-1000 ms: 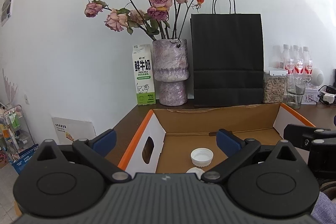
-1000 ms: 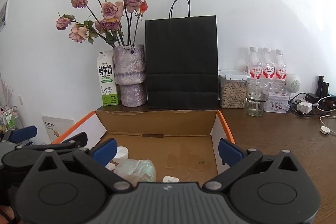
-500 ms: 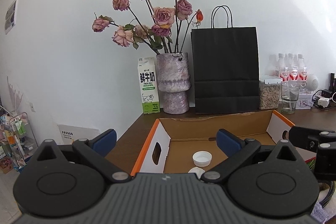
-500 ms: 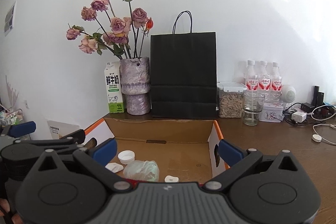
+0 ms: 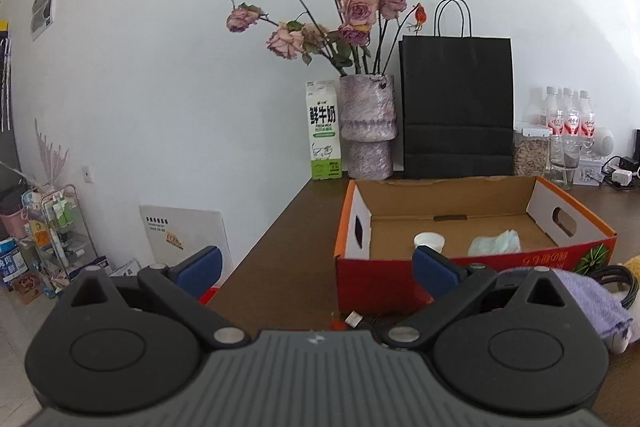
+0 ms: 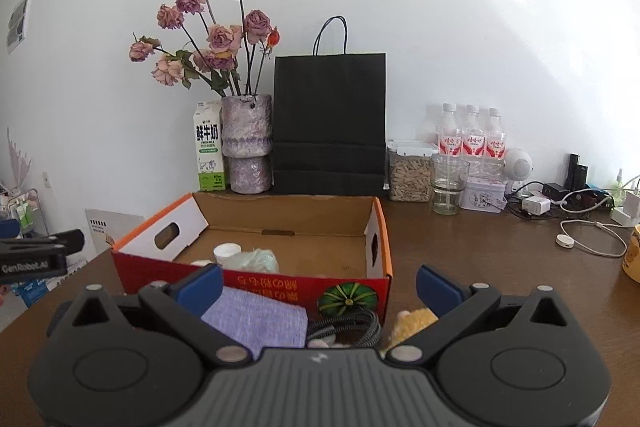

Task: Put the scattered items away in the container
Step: 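Move both grippers back toward the remaining items on the table, then grasp the navy zip pouch with the left gripper, then grasp and lift the purple cloth bag with the right gripper while the left gripper holds the pouch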

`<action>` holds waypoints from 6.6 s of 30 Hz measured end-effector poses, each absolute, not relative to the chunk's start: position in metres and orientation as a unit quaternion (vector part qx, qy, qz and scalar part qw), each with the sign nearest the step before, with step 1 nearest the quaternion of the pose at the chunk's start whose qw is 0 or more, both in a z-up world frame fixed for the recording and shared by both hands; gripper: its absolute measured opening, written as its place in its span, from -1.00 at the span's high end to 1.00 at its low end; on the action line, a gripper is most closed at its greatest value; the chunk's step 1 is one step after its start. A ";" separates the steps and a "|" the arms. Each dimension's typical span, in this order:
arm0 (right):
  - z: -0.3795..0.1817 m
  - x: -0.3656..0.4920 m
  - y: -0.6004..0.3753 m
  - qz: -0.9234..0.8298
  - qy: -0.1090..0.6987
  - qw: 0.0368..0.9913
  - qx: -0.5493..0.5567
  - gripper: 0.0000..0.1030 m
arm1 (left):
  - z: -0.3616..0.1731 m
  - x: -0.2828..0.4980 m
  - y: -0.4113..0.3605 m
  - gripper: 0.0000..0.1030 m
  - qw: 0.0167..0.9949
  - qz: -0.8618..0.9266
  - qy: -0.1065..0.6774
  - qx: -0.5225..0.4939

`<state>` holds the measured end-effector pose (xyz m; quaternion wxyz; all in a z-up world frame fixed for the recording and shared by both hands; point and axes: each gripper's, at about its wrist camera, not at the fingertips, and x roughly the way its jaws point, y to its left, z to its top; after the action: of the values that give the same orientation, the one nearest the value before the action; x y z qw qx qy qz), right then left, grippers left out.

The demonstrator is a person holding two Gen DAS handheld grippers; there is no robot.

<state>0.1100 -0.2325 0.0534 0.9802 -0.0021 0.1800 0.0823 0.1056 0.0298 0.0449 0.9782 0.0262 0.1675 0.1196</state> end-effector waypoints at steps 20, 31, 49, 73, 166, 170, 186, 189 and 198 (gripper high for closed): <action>-0.013 0.080 -0.254 0.066 0.277 0.958 -0.011 -1.00 | -0.010 0.061 0.059 -1.00 0.961 0.123 0.249 0.021; -0.010 0.092 -0.263 0.052 0.274 0.960 -0.013 -1.00 | -0.008 0.077 0.048 -1.00 0.960 0.119 0.253 0.033; -0.009 0.117 -0.255 0.054 0.271 0.960 -0.033 -1.00 | -0.001 0.129 0.042 -1.00 0.961 0.107 0.248 0.054; -0.015 0.114 -0.260 0.047 0.281 0.958 -0.024 -1.00 | -0.021 0.112 0.073 0.05 0.943 0.040 0.329 -0.018; 0.031 0.158 -0.210 0.179 0.256 0.947 0.078 0.60 | 0.018 0.078 0.060 -0.35 0.966 0.015 0.250 -0.058; 0.034 0.155 -0.210 0.180 0.238 0.952 0.072 0.65 | 0.025 0.081 0.055 -0.35 0.970 0.009 0.239 -0.053; 0.061 0.216 -0.204 0.150 0.159 0.974 0.063 0.65 | 0.065 0.184 0.012 -0.34 0.982 -0.018 0.178 -0.062; 0.063 0.241 -0.201 0.143 0.154 0.976 0.060 0.65 | 0.065 0.214 0.005 -0.34 0.983 -0.015 0.169 -0.064; 0.035 0.273 -0.207 0.122 0.191 0.971 0.070 0.65 | 0.028 0.266 -0.003 -0.34 0.978 0.001 0.203 -0.045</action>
<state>0.2733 -0.2071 0.0346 0.9714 0.0701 0.1914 0.1219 0.2664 -0.0025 0.0277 0.9780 -0.0452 0.2034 0.0011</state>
